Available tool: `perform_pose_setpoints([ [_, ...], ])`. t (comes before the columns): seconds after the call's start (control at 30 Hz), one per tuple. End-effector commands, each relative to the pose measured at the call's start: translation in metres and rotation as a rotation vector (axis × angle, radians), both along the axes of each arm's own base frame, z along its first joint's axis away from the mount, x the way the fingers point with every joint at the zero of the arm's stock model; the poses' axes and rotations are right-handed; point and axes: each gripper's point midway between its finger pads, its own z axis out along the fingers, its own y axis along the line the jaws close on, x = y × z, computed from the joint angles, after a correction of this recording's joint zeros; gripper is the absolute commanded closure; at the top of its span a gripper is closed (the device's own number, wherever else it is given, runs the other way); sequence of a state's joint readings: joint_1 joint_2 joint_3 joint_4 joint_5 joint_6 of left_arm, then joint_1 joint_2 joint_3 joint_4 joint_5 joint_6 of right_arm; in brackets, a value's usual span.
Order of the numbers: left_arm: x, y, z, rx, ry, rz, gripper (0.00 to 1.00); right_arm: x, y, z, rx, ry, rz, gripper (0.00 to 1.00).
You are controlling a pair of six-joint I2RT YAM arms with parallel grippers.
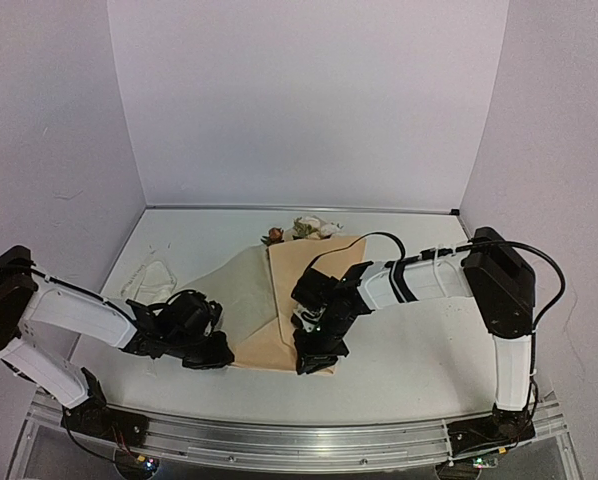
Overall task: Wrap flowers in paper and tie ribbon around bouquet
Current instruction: Press the fold line on the 1/4-folded wrapping paper.
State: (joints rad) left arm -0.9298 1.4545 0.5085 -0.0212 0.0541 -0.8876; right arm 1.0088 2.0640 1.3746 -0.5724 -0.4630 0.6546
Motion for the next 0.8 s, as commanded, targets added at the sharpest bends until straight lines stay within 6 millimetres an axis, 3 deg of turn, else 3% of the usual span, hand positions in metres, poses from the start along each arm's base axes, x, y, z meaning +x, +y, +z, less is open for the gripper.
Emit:
perform_pose_setpoints([
  [0.0,-0.020,0.076,-0.034,0.252,0.098,0.186,0.90,-0.008,-0.012,-0.021,-0.063,0.030,0.003,0.80],
  [0.13,-0.025,0.099,-0.032,0.290,0.103,0.282,0.90,-0.009,-0.011,-0.020,-0.054,0.030,0.009,0.80],
  [0.43,-0.025,0.107,-0.016,0.295,0.092,0.326,0.92,-0.010,-0.007,-0.017,-0.031,0.038,0.019,0.80],
  [0.6,-0.017,0.093,0.013,0.190,0.071,0.353,0.71,-0.009,0.001,-0.009,0.002,0.044,0.023,0.79],
  [0.77,-0.004,0.074,0.049,0.025,0.036,0.401,0.60,-0.006,0.015,0.015,0.067,0.031,0.029,0.77],
])
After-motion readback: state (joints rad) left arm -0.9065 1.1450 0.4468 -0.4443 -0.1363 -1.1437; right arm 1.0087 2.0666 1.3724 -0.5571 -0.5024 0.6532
